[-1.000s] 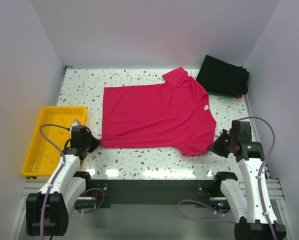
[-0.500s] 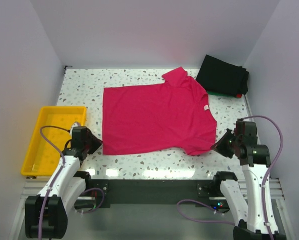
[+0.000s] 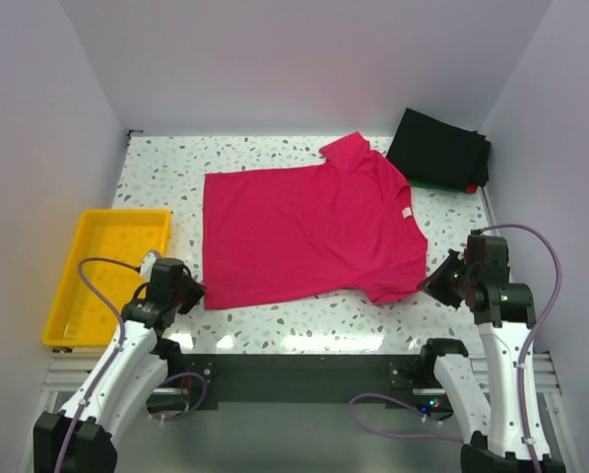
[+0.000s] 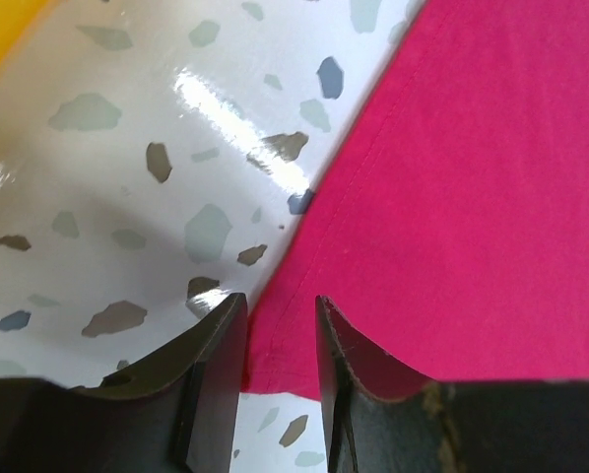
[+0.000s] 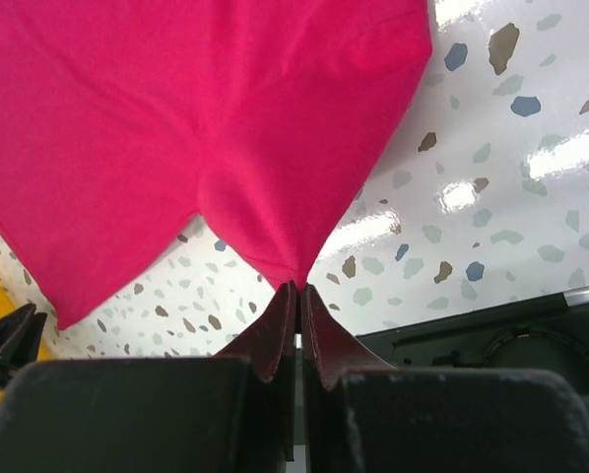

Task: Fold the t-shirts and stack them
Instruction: Fold the tshirt

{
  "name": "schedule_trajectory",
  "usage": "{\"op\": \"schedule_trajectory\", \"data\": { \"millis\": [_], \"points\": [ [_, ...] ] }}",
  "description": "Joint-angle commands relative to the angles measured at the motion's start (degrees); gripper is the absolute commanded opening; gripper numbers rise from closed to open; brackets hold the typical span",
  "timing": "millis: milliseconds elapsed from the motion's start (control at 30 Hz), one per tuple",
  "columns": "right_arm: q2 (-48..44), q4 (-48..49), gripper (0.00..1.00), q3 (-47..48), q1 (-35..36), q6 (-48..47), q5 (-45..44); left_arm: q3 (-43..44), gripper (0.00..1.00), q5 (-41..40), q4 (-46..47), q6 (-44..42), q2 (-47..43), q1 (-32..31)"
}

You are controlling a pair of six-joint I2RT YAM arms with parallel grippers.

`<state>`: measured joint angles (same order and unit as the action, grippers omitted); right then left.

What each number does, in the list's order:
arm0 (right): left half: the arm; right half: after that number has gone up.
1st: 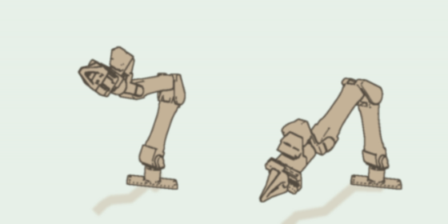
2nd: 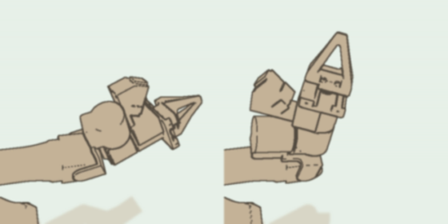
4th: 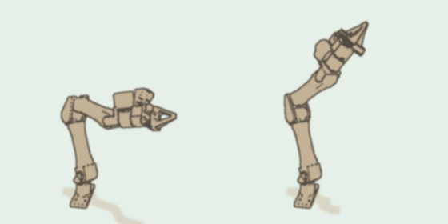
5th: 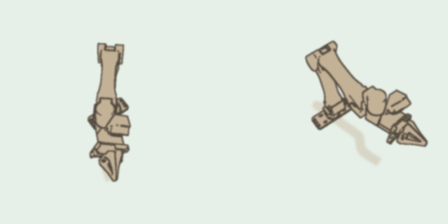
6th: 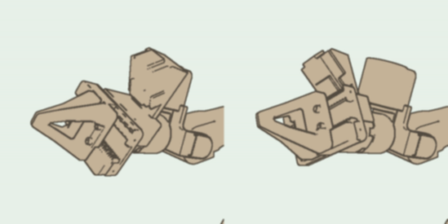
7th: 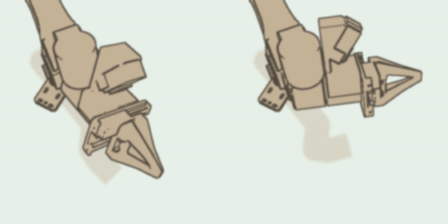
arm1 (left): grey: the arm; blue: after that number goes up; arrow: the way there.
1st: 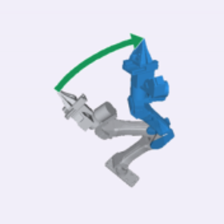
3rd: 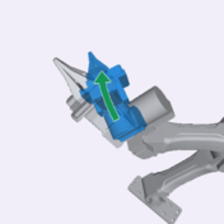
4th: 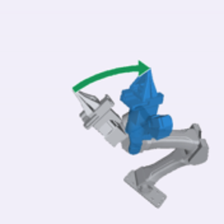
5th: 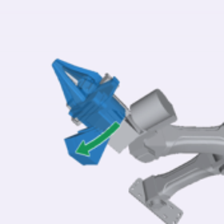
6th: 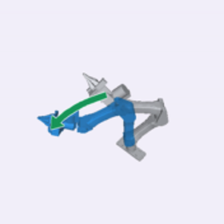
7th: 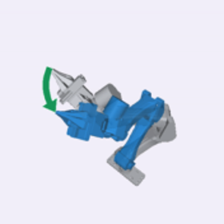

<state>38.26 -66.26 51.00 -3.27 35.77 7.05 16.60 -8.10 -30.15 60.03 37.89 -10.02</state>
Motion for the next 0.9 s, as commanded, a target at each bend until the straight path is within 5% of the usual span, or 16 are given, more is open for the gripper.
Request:
{"op": "schedule_trajectory", "data": {
  "millis": [0, 867],
  "points": [
    [0.7, 2.4, 0.0, 0.5, 0.0, -0.8, 0.1, 0.9, 0.39, -6.2, -5.3, 6.0, 0.0, -3.1],
    [3.7, 7.6, 0.0, -2.4, 0.1, 0.1, 0.6, 0.0, 0.37, -3.9, -5.5, 8.9, 2.5, -10.5]
  ]
}}
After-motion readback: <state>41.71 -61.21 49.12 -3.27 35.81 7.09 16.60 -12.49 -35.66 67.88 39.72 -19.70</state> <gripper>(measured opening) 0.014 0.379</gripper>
